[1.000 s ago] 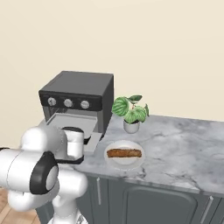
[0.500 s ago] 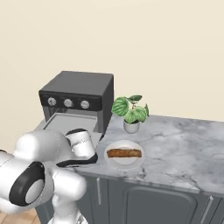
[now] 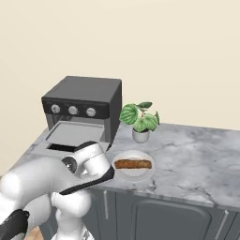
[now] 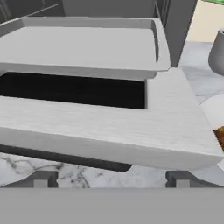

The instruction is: Pull the toaster oven rack outwards. Pick up the baguette from the plate and place it on the toaster oven rack. Close the toaster oven door fully and set the temperature to the lowest setting.

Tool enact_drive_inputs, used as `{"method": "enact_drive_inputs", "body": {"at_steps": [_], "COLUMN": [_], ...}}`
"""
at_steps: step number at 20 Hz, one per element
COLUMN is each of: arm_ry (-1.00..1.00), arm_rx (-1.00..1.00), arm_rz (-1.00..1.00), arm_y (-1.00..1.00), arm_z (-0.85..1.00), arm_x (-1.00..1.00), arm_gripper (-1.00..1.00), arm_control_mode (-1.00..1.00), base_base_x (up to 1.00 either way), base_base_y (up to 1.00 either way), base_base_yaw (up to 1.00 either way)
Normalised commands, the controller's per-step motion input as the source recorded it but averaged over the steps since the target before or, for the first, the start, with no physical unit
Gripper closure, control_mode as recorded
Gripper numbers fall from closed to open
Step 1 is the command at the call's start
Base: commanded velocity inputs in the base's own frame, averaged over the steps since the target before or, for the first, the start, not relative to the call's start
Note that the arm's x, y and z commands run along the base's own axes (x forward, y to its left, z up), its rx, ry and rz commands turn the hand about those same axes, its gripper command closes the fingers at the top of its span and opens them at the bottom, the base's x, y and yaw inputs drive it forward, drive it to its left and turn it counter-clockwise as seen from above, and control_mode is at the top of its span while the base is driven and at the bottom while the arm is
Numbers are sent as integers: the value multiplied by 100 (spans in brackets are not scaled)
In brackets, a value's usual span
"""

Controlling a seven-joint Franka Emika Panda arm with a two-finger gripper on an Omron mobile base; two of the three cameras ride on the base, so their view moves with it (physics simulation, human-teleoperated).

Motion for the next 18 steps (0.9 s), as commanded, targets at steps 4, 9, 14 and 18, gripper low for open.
{"method": "enact_drive_inputs", "body": {"at_steps": [4,9,14,18], "arm_ry": [-13,-15,-23,-46], "arm_rx": [0,1,2,0], "arm_rz": [-23,-21,-20,-21], "arm_y": [0,-7,-10,0], "arm_z": [100,100,100,67], "arm_x": [-45,-44,-16,0], "arm_gripper": [-100,-100,-100,-100], "arm_control_mode": [-100,-100,-100,-100], "base_base_x": [0,0,0,0], "base_base_y": [0,0,0,0], "base_base_yaw": [0,0,0,0]}}
